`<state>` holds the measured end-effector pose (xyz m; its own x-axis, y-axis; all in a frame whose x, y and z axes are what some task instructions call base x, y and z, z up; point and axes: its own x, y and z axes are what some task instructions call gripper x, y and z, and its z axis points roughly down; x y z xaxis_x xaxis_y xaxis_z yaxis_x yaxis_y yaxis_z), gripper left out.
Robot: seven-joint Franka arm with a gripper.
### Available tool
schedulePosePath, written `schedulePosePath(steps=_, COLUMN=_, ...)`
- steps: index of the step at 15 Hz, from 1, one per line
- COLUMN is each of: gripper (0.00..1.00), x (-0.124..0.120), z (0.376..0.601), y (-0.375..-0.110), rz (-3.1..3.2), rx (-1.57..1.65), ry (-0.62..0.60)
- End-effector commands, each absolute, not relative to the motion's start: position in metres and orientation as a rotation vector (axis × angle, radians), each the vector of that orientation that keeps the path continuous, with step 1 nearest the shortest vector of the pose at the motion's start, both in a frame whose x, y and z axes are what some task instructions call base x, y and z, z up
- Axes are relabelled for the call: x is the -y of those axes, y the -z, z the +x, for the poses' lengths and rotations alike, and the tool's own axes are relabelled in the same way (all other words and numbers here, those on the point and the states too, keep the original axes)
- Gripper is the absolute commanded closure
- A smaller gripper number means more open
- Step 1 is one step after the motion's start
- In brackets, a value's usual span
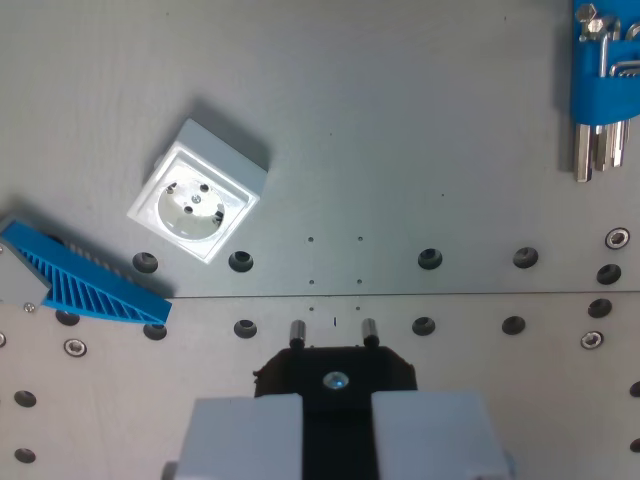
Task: Move above the white socket
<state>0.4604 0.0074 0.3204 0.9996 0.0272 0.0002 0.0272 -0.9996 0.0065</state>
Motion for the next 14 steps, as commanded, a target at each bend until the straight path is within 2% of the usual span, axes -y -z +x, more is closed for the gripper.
schedulePosePath(steps=1, gripper=1.0, x=-0.0074, z=0.4603, y=-0.3204, rz=3.135, rx=-0.043, ry=-0.001)
schedulePosePath(steps=14, gripper=1.0, x=-0.0104, z=0.4577, y=-0.312, rz=3.133, rx=-0.174, ry=-0.028)
